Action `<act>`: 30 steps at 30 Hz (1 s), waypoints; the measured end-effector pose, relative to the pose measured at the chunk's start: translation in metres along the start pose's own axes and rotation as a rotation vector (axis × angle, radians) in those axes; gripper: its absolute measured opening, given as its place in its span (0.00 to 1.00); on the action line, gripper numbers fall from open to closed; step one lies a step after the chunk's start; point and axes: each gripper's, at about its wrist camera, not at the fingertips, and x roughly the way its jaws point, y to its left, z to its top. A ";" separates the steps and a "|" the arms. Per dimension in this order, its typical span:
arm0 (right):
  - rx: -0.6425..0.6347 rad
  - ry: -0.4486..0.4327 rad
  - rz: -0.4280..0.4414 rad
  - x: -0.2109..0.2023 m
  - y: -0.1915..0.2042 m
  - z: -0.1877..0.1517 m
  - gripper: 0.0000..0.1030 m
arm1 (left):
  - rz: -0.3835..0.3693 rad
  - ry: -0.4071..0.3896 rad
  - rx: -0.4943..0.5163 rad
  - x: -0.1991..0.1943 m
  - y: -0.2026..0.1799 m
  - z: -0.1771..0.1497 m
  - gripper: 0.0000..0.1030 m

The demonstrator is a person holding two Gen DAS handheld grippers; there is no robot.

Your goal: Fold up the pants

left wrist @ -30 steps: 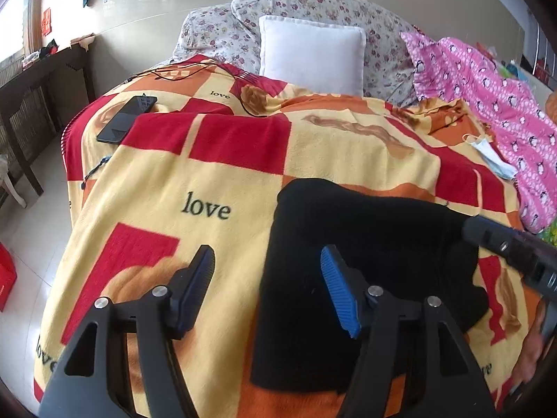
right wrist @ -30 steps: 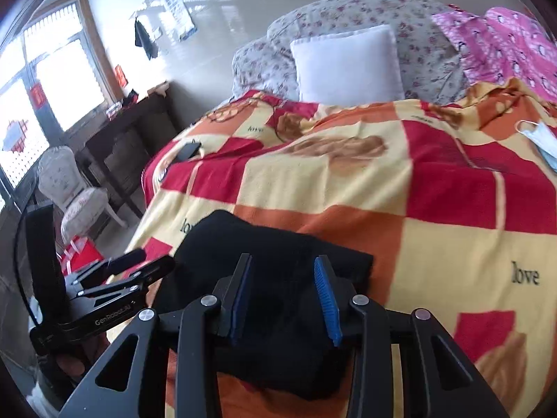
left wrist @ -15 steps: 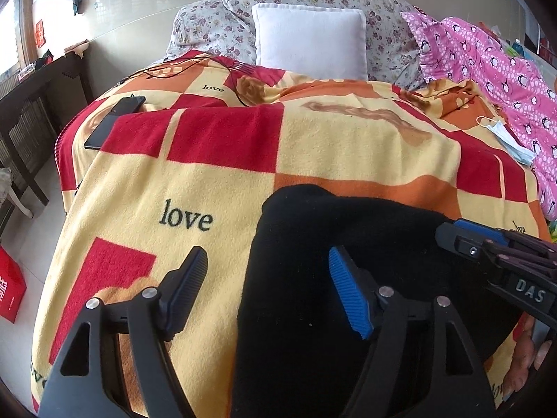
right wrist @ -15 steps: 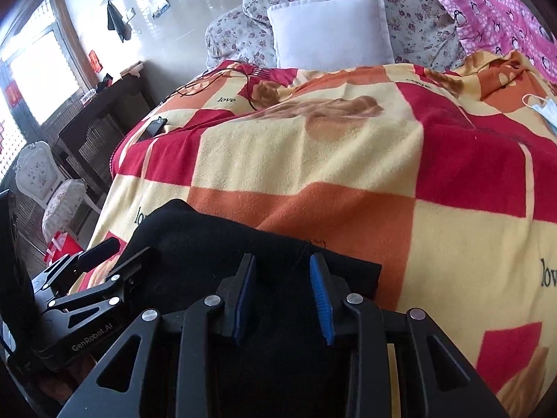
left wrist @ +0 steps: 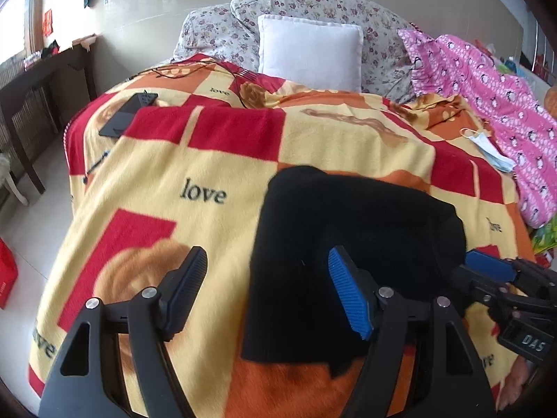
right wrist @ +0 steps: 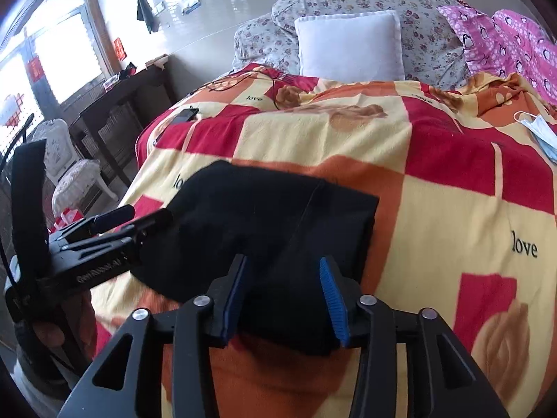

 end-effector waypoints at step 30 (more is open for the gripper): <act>-0.028 0.022 -0.050 -0.004 0.003 -0.019 0.50 | 0.002 0.062 0.001 0.010 -0.006 -0.015 0.75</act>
